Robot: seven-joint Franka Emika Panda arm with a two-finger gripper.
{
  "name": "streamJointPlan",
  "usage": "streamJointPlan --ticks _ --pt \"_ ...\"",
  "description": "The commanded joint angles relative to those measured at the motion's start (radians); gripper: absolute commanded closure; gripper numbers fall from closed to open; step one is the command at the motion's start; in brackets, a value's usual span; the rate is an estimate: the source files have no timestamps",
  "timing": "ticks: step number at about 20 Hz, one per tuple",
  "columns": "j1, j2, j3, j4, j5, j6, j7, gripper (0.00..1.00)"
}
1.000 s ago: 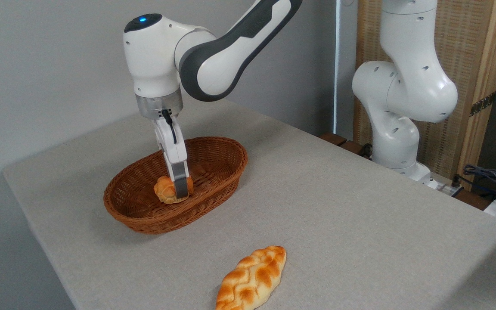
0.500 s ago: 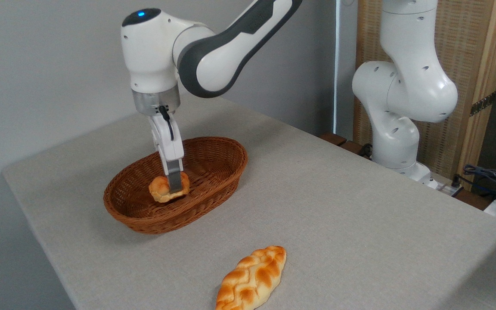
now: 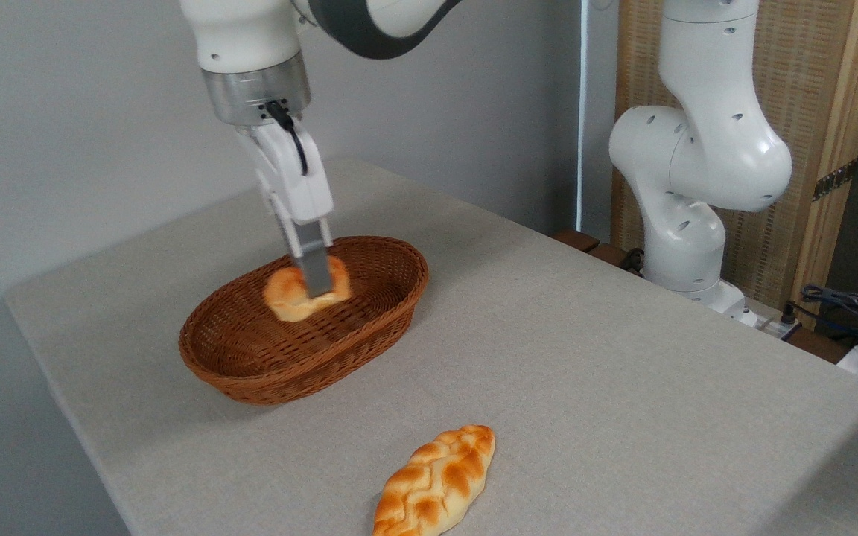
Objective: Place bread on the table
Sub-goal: 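Lift the bun out of the basket and carry it over the rim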
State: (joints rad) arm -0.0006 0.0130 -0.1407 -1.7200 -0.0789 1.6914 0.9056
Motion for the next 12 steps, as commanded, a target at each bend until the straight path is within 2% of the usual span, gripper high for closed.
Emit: streamJointPlan --ticks 1,3,5,6,9,12 --pt "-0.004 -0.033 0.059 0.000 -0.004 -0.150 0.176 0.74" --pt "0.004 -0.053 0.061 -0.030 0.017 -0.150 0.223 0.74" --pt "0.002 -0.068 0.059 -0.075 0.123 -0.151 0.284 0.69" --pt "0.002 -0.083 0.059 -0.104 0.152 -0.148 0.305 0.67" --pt "0.002 -0.085 0.058 -0.182 0.159 -0.102 0.309 0.65" --pt "-0.001 -0.087 0.044 -0.294 0.178 0.029 0.306 0.63"
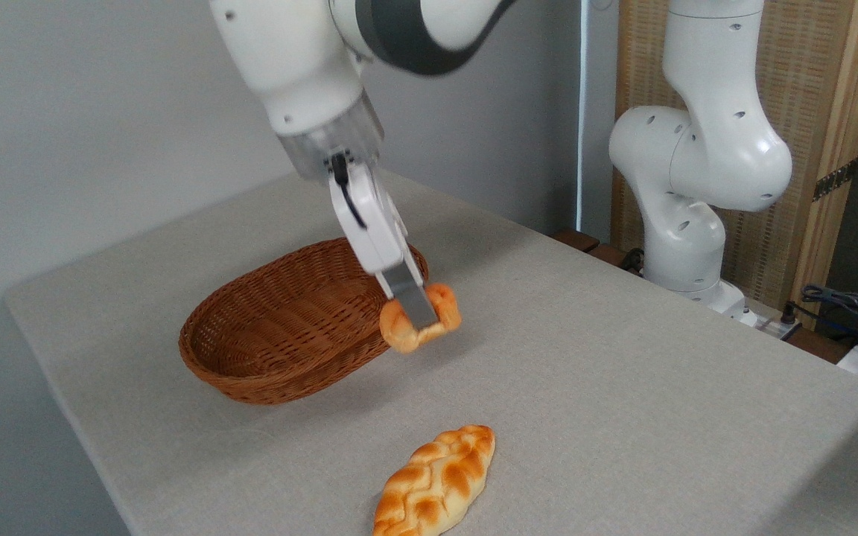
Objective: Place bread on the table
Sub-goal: 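Lift the bun out of the basket and carry it over the rim, then lower the bun onto the table beside the braided loaf and release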
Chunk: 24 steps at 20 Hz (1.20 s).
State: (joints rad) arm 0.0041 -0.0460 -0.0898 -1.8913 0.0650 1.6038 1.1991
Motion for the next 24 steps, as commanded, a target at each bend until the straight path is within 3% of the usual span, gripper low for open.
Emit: streamJointPlan --ticks 1,4,5,6,7,13,16,20,22,24 --pt "-0.006 -0.026 -0.007 -0.135 0.042 0.142 0.013 0.62" --pt "-0.006 -0.023 -0.007 -0.141 0.044 0.153 0.016 0.55" --pt "-0.006 -0.021 -0.007 -0.141 0.044 0.154 0.016 0.46" --pt "-0.006 -0.021 -0.007 -0.140 0.042 0.157 0.016 0.27" --pt "-0.006 -0.021 -0.007 -0.140 0.044 0.157 0.016 0.21" --pt "-0.006 -0.021 -0.005 -0.140 0.045 0.156 0.019 0.12" --pt "-0.006 -0.021 -0.007 -0.138 0.081 0.156 0.020 0.04" --pt "-0.006 -0.028 -0.004 -0.123 0.081 0.157 0.020 0.00" --pt "-0.004 -0.029 0.004 -0.089 0.067 0.156 0.016 0.00" --pt "0.001 -0.029 0.010 -0.026 0.011 0.142 0.007 0.00"
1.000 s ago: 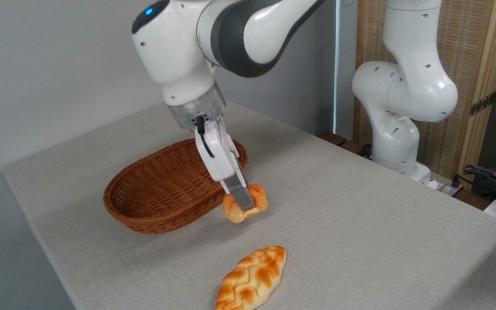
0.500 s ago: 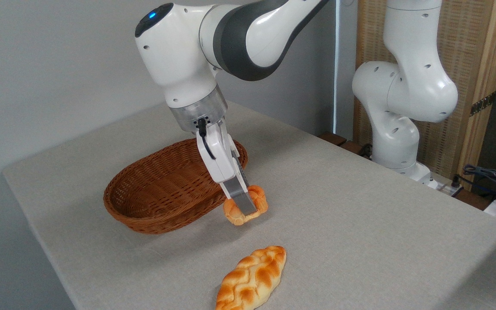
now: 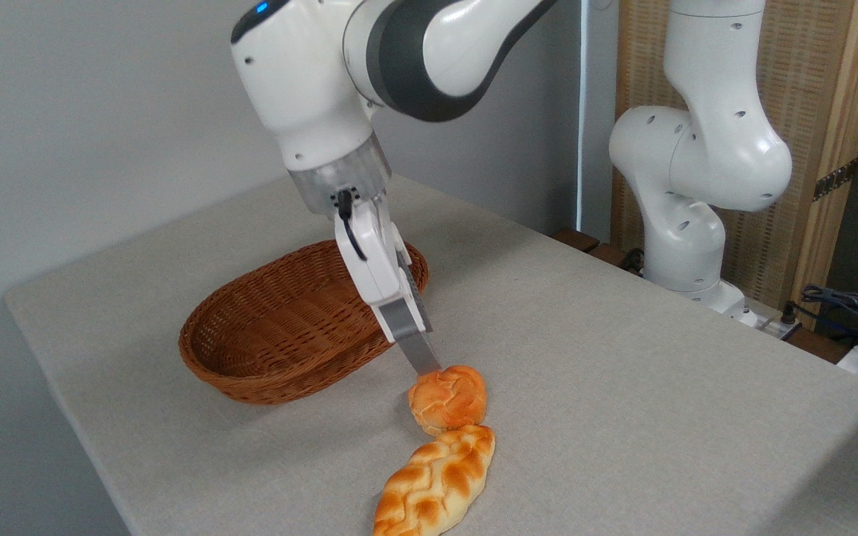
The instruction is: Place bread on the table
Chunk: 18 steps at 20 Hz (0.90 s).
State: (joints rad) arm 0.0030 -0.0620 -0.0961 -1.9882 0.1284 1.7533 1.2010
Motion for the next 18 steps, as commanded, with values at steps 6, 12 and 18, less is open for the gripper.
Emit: streamJointPlan --ticks 6,12,18 --pt "0.031 0.030 0.015 0.274 -0.200 -0.008 -0.413 0.00" --pt "0.015 0.106 -0.005 0.384 -0.213 -0.006 -0.649 0.00" --pt "0.022 0.099 -0.048 0.385 -0.213 -0.067 -0.632 0.00"
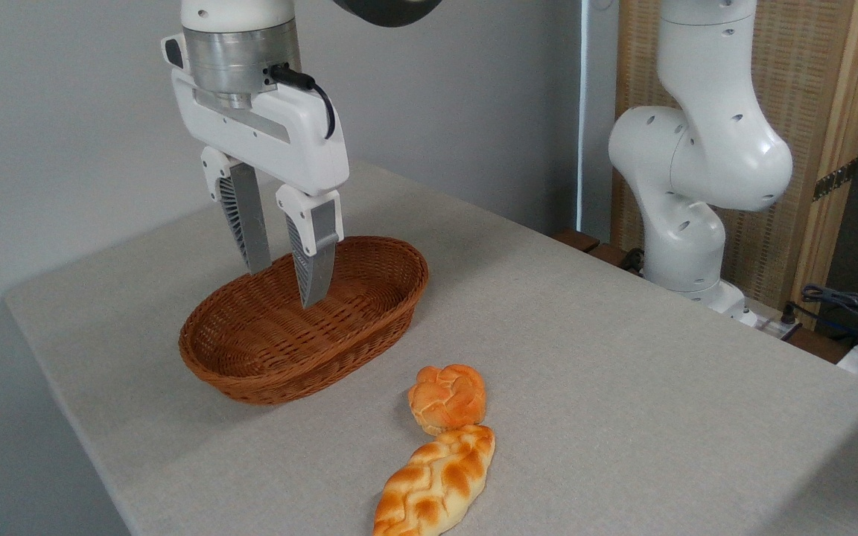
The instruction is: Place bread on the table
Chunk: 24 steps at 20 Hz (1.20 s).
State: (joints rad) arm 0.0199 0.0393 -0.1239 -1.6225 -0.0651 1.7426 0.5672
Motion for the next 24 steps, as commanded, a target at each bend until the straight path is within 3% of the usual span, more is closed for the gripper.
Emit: streamJointPlan --ticks 1,4,6,7,9,21,24 --pt "0.006 -0.010 -0.026 0.021 -0.018 -0.069 0.009 0.00" --pt "-0.020 -0.009 -0.008 0.019 -0.009 -0.083 0.016 0.00" --pt "-0.087 -0.012 0.081 0.019 -0.012 -0.084 0.020 0.00" --pt "-0.092 -0.015 0.095 0.019 -0.015 -0.092 0.048 0.00" --pt "-0.089 -0.018 0.101 0.019 -0.018 -0.115 0.103 0.00" --pt "-0.078 -0.070 0.109 -0.017 -0.016 -0.121 0.109 0.00" --pt "-0.078 -0.079 0.135 -0.020 -0.018 -0.123 0.126 0.00"
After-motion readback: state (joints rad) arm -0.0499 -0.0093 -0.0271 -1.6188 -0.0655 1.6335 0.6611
